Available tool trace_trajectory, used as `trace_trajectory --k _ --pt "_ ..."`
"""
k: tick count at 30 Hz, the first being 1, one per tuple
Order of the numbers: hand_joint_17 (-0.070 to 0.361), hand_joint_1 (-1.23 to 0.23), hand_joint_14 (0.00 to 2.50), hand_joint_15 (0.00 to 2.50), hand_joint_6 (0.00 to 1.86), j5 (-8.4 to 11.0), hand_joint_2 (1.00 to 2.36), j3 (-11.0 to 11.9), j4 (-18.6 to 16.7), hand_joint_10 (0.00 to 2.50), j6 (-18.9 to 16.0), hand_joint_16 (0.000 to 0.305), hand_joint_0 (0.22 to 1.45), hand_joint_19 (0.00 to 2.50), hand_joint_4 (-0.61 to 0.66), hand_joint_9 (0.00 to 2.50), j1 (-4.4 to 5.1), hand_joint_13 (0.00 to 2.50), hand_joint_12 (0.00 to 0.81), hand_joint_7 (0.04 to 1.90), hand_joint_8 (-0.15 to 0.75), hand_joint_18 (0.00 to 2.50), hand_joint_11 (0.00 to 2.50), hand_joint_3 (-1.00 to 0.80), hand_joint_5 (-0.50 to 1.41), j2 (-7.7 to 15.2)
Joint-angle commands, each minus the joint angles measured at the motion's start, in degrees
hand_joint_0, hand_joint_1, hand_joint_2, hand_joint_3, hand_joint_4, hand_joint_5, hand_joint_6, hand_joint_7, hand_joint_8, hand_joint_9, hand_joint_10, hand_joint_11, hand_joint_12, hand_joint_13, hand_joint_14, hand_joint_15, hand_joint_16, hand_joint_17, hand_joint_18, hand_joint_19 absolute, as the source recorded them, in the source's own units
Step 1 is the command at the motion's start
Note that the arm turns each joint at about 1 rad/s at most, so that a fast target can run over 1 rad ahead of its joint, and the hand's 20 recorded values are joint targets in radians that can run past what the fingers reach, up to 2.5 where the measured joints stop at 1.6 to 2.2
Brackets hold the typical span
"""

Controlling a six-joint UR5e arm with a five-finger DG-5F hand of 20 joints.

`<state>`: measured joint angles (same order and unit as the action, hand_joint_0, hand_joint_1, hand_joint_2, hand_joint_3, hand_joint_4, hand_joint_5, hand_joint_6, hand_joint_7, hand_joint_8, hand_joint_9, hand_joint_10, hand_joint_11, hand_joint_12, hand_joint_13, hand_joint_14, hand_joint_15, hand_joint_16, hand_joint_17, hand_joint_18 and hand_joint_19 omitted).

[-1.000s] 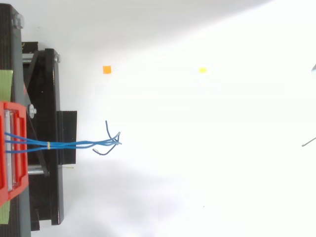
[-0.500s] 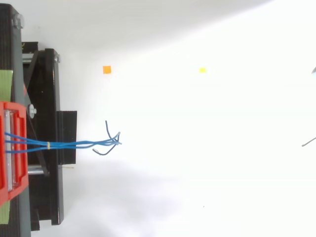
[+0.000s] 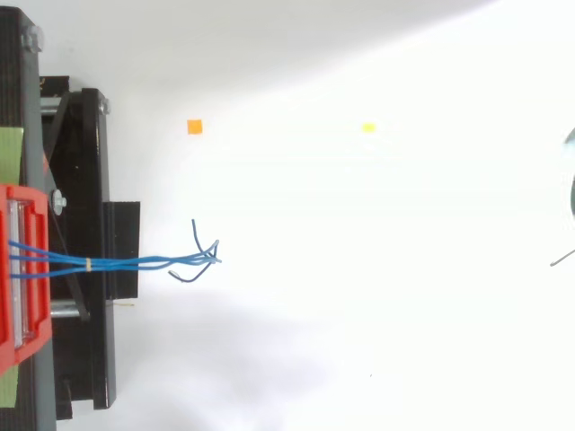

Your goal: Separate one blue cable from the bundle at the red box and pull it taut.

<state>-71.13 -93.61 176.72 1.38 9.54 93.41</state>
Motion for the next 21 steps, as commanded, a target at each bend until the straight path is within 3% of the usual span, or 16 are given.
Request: trace_trajectory --k 1,5,10,16,21 --pt "0.096 -0.65 0.01 0.19 0.5 1.08 1.0 0.0 -2.7 0.01 -0.1 0.043 0.55 0.45 0.25 0.6 0.48 0.49 0.351 0.85 0.304 0.37 0.39 -0.46 -0.19 2.1" --pt "0.095 -0.65 0.01 0.2 0.5 1.08 1.0 0.0 -7.2 0.01 -0.6 0.042 0.55 0.45 0.24 0.6 0.66 0.5 0.352 0.85 0.303 0.38 0.39 -0.46 -0.19 5.8" --pt "0.097 -0.65 0.01 0.23 0.5 1.7 1.0 0.4 -10.3 0.02 -0.7 0.043 0.56 0.5 0.25 0.64 1.27 0.54 0.352 0.85 0.307 0.42 0.43 -0.45 -0.19 8.0" --pt "0.098 -0.66 0.01 0.25 0.5 2.4 1.0 0.9 -11.8 0.01 -0.6 0.043 0.56 0.51 0.24 0.62 1.53 0.55 0.357 0.85 0.303 0.44 0.45 -0.46 -0.19 9.7" --pt "0.093 -0.66 0.01 0.23 0.5 3.01 1.0 3.2 -11.8 0.02 -0.7 0.041 0.56 0.42 0.27 0.64 1.71 0.53 0.351 0.85 0.307 0.4 0.45 -0.46 -0.18 13.6"
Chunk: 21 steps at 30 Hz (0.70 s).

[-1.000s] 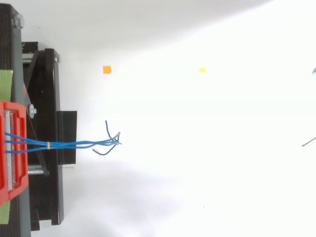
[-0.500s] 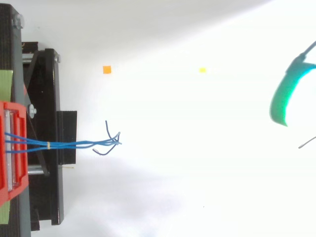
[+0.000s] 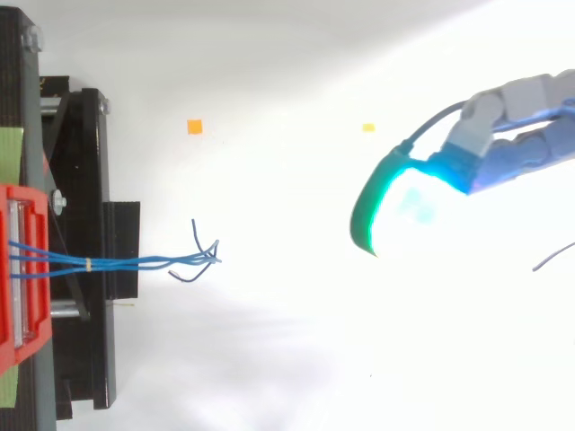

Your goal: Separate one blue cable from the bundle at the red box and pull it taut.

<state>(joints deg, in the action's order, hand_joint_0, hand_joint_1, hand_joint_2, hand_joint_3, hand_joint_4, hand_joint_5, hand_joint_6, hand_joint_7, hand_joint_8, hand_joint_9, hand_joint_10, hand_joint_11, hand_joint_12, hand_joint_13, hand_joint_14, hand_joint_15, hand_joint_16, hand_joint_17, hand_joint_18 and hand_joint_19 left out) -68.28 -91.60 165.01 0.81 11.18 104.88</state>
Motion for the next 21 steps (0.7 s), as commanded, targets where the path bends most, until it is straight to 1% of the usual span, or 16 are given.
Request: trace_trajectory --k 1,2,3,6,9,11,13,14,17,20,21 --pt "0.092 -0.66 0.01 0.23 0.5 0.08 1.0 1.5 -0.2 0.01 -0.1 0.041 0.56 0.41 0.27 0.64 0.07 0.52 0.35 0.86 0.307 0.38 0.44 -0.46 -0.18 2.7" --pt "0.092 -0.66 0.01 0.23 0.5 0.08 1.0 2.7 -0.6 0.01 -0.2 0.041 0.56 0.4 0.27 0.64 -0.2 0.52 0.349 0.86 0.307 0.38 0.45 -0.45 -0.18 4.5" --pt "0.091 -0.66 0.01 0.22 0.5 -0.01 1.0 3.3 -0.8 0.01 -0.2 0.041 0.56 0.38 0.27 0.64 -0.37 0.51 0.349 0.86 0.309 0.37 0.45 -0.45 -0.18 5.2" --pt "0.09 -0.66 0.01 0.21 0.5 0.26 1.0 4.7 -2.3 0.01 0.1 0.04 0.56 0.37 0.27 0.65 -0.29 0.51 0.345 0.86 0.31 0.36 0.44 -0.45 -0.18 6.5" --pt "0.089 -0.66 0.01 0.21 0.5 0.43 1.0 4.8 -3.3 0.02 0.6 0.04 0.56 0.35 0.29 0.66 -0.29 0.5 0.343 0.86 0.31 0.35 0.45 -0.45 -0.17 7.0" --pt "0.088 -0.66 0.01 0.21 0.5 1.22 1.0 4.7 -4.8 0.01 2.0 0.039 0.57 0.35 0.29 0.67 -0.29 0.5 0.341 0.86 0.313 0.35 0.45 -0.45 -0.17 7.0" --pt "0.088 -0.66 0.01 0.21 0.5 1.66 1.0 4.8 -5.2 0.01 3.1 0.039 0.57 0.35 0.29 0.67 -0.29 0.5 0.342 0.86 0.31 0.35 0.45 -0.45 -0.17 7.0" --pt "0.088 -0.66 0.01 0.21 0.5 3.24 1.0 4.7 -5.7 0.01 5.4 0.039 0.57 0.36 0.29 0.68 -0.29 0.5 0.341 0.86 0.313 0.35 0.45 -0.45 -0.17 7.1" --pt "0.088 -0.66 0.01 0.2 0.5 4.3 1.0 4.7 -5.8 0.01 7.0 0.039 0.57 0.36 0.29 0.68 -0.29 0.5 0.34 0.86 0.313 0.35 0.45 -0.45 -0.17 7.0" --pt "0.088 -0.66 0.01 0.21 0.5 4.56 1.0 4.7 -5.8 0.01 7.7 0.039 0.57 0.36 0.3 0.69 -0.29 0.5 0.338 0.86 0.316 0.35 0.45 -0.45 -0.16 7.1" --pt "0.088 -0.66 0.01 0.2 0.5 4.65 1.0 4.8 -6.1 0.02 8.1 0.039 0.57 0.36 0.3 0.7 -0.29 0.5 0.338 0.86 0.318 0.35 0.45 -0.45 -0.16 7.8"
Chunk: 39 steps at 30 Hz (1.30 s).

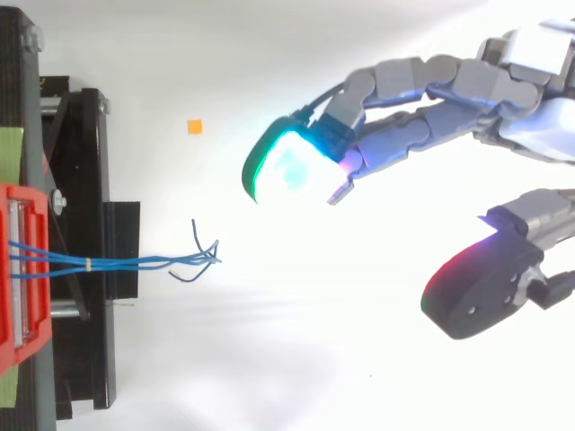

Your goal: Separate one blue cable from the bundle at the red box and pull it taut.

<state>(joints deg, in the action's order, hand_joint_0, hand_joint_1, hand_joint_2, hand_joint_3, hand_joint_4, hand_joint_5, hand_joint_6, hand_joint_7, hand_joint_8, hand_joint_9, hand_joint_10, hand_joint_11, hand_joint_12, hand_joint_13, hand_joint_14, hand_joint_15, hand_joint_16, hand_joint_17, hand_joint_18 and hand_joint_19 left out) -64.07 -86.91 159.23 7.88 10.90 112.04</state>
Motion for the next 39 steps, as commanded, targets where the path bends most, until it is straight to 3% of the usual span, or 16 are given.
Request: trace_trajectory --k 1,9,17,24,28,29,33,35,36,39 --pt "0.087 -0.66 0.01 0.21 0.5 0.18 1.0 0.0 -0.5 0.01 1.0 0.039 0.57 0.36 0.3 0.7 0.0 0.5 0.34 0.86 0.318 0.35 0.45 -0.45 -0.16 0.7" --pt "0.085 -0.65 0.01 0.19 0.5 0.44 1.0 0.4 -4.0 0.01 1.3 0.038 0.57 0.33 0.3 0.71 -0.09 0.51 0.331 0.86 0.318 0.36 0.46 -0.45 -0.16 3.5" --pt "0.075 -0.66 0.01 0.15 0.5 0.18 1.0 4.9 -4.4 0.02 1.3 0.033 0.57 0.29 0.3 0.71 -0.44 0.5 0.307 0.87 0.319 0.34 0.45 -0.45 -0.17 8.5" --pt "0.073 -0.66 0.01 0.14 0.5 0.53 1.0 4.9 -5.1 0.01 3.7 0.032 0.57 0.29 0.3 0.72 -0.27 0.49 0.302 0.87 0.321 0.34 0.46 -0.45 -0.17 8.5" --pt "0.073 -0.66 0.01 0.15 0.5 0.88 1.0 5.7 -6.1 0.01 4.4 0.032 0.57 0.29 0.3 0.72 -0.18 0.49 0.3 0.87 0.322 0.34 0.46 -0.45 -0.17 9.8" --pt "0.073 -0.66 0.01 0.15 0.5 0.7 1.0 6.9 -6.1 0.01 4.2 0.032 0.57 0.28 0.3 0.72 -0.18 0.49 0.3 0.87 0.32 0.34 0.46 -0.45 -0.17 11.6" --pt "0.073 -0.66 0.01 0.15 0.5 0.09 1.0 9.7 -5.7 0.01 2.6 0.032 0.57 0.29 0.3 0.73 -0.44 0.49 0.299 0.87 0.321 0.34 0.46 -0.45 -0.17 14.9" --pt "0.073 -0.66 0.01 0.15 0.5 -0.09 1.0 10.4 -5.7 0.01 2.0 0.032 0.57 0.29 0.3 0.73 -0.44 0.49 0.3 0.87 0.322 0.34 0.46 -0.45 -0.17 15.5" --pt "0.073 -0.66 0.01 0.15 0.5 -0.97 1.0 12.5 -5.2 0.02 1.0 0.032 0.57 0.29 0.3 0.73 -0.44 0.49 0.3 0.87 0.322 0.34 0.46 -0.45 -0.17 16.5" --pt "0.073 -0.66 0.01 0.15 0.5 -1.32 1.0 13.2 -5.6 0.01 1.3 0.032 0.57 0.29 0.3 0.73 -0.09 0.5 0.301 0.87 0.322 0.34 0.46 -0.45 -0.17 17.2"
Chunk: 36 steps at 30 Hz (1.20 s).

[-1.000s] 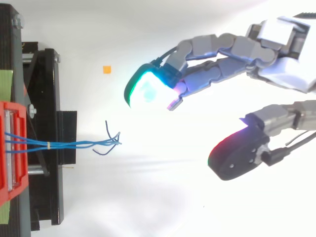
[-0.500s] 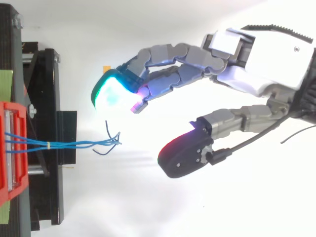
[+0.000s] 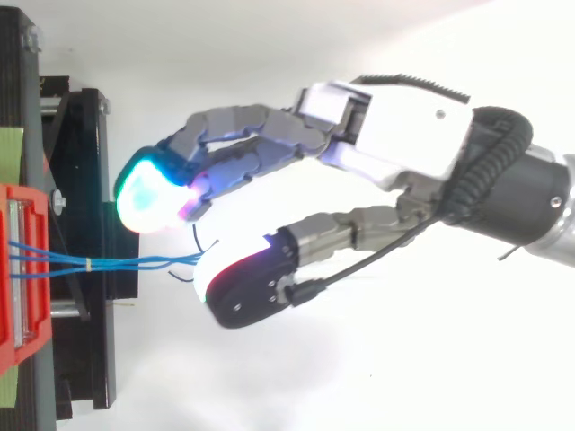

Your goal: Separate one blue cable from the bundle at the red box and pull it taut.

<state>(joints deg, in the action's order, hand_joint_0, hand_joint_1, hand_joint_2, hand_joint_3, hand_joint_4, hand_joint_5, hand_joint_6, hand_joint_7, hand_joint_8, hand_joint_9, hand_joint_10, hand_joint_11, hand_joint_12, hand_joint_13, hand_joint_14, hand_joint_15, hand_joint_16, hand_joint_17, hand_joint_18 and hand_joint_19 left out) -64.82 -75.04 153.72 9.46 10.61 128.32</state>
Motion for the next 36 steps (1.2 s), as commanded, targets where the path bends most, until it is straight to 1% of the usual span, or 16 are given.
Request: trace_trajectory --k 1,3,4,5,7,8,10,11,15,17,21,22,24,26,30,36 --pt "0.073 -0.66 0.01 0.16 0.5 -0.57 1.0 1.3 -0.1 0.02 -0.2 0.033 0.57 0.3 0.3 0.73 0.2 0.5 0.302 0.87 0.321 0.34 0.46 -0.45 -0.17 1.1" --pt "0.075 -0.66 0.01 0.16 0.5 -1.36 1.0 1.3 -0.2 0.02 -0.4 0.033 0.57 0.3 0.3 0.73 0.2 0.5 0.304 0.87 0.319 0.34 0.46 -0.45 -0.17 1.2" --pt "0.075 -0.66 0.01 0.16 0.5 -1.54 1.0 1.3 -0.2 0.02 -0.5 0.033 0.57 0.3 0.3 0.73 0.2 0.5 0.304 0.87 0.32 0.35 0.46 -0.45 -0.17 1.7" --pt "0.075 -0.66 0.01 0.16 0.5 -2.15 1.0 1.3 -0.3 0.02 -1.0 0.033 0.57 0.3 0.3 0.73 0.11 0.5 0.304 0.87 0.321 0.35 0.46 -0.45 -0.17 2.6" --pt "0.075 -0.66 0.01 0.16 0.5 -3.3 1.0 1.3 -0.5 0.02 -2.3 0.033 0.57 0.3 0.3 0.73 -0.15 0.51 0.305 0.87 0.322 0.35 0.47 -0.45 -0.17 3.1" --pt "0.075 -0.66 0.01 0.16 0.5 -4.61 1.0 1.9 -1.4 0.01 -3.8 0.033 0.57 0.3 0.3 0.73 -0.24 0.51 0.305 0.87 0.321 0.35 0.46 -0.45 -0.17 4.7" --pt "0.076 -0.65 0.01 0.17 0.5 -5.84 1.0 2.2 -1.9 0.02 -4.5 0.034 0.57 0.31 0.3 0.73 -0.41 0.51 0.31 0.87 0.32 0.35 0.48 -0.46 -0.17 4.7" --pt "0.079 -0.66 0.01 0.19 0.5 -6.37 1.0 2.3 -2.4 0.01 -4.7 0.035 0.55 0.31 0.3 0.72 -0.41 0.52 0.318 0.87 0.322 0.35 0.48 -0.49 -0.17 4.7" --pt "0.087 -0.69 0.01 0.22 0.5 -6.64 1.0 2.3 -2.7 0.02 -4.8 0.038 0.52 0.32 0.3 0.71 -0.41 0.53 0.338 0.94 0.328 0.35 0.53 -0.5 -0.19 4.7" --pt "0.087 -0.7 0.01 0.24 0.5 -6.72 1.0 2.3 -3.3 0.02 -5.0 0.039 0.52 0.33 0.3 0.71 -0.41 0.54 0.344 0.96 0.325 0.35 0.55 -0.5 -0.19 5.4" --pt "0.087 -0.72 0.01 0.27 0.5 -6.81 1.0 2.5 -5.6 0.02 -6.0 0.039 0.55 0.36 0.29 0.71 -0.77 0.57 0.352 1.01 0.311 0.37 0.61 -0.5 -0.2 6.5" --pt "0.088 -0.72 0.01 0.28 0.5 -7.25 1.0 2.6 -6.2 0.02 -6.5 0.039 0.55 0.36 0.29 0.71 -0.77 0.57 0.353 1.01 0.311 0.37 0.63 -0.49 -0.2 6.5" --pt "0.087 -0.71 0.01 0.29 0.5 -7.34 1.0 2.6 -6.7 0.02 -6.4 0.039 0.57 0.37 0.28 0.71 -0.77 0.59 0.353 1.03 0.304 0.38 0.64 -0.45 -0.2 6.6" --pt "0.087 -0.7 0.01 0.29 0.5 -7.34 1.0 3.1 -6.4 0.02 -6.6 0.039 0.57 0.37 0.29 0.72 -0.77 0.59 0.351 1.05 0.306 0.38 0.66 -0.43 -0.2 6.6" --pt "0.086 -0.69 0.01 0.31 0.5 -7.69 1.01 3.7 -5.8 0.02 -6.6 0.038 0.59 0.39 0.28 0.74 -1.12 0.61 0.351 1.09 0.305 0.4 0.68 -0.39 -0.2 6.5" --pt "0.087 -0.7 0.01 0.33 0.5 -9.45 1.01 3.9 -5.9 0.02 -6.6 0.039 0.59 0.41 0.27 0.75 -2.0 0.64 0.351 1.15 0.303 0.42 0.69 -0.36 -0.19 6.6"
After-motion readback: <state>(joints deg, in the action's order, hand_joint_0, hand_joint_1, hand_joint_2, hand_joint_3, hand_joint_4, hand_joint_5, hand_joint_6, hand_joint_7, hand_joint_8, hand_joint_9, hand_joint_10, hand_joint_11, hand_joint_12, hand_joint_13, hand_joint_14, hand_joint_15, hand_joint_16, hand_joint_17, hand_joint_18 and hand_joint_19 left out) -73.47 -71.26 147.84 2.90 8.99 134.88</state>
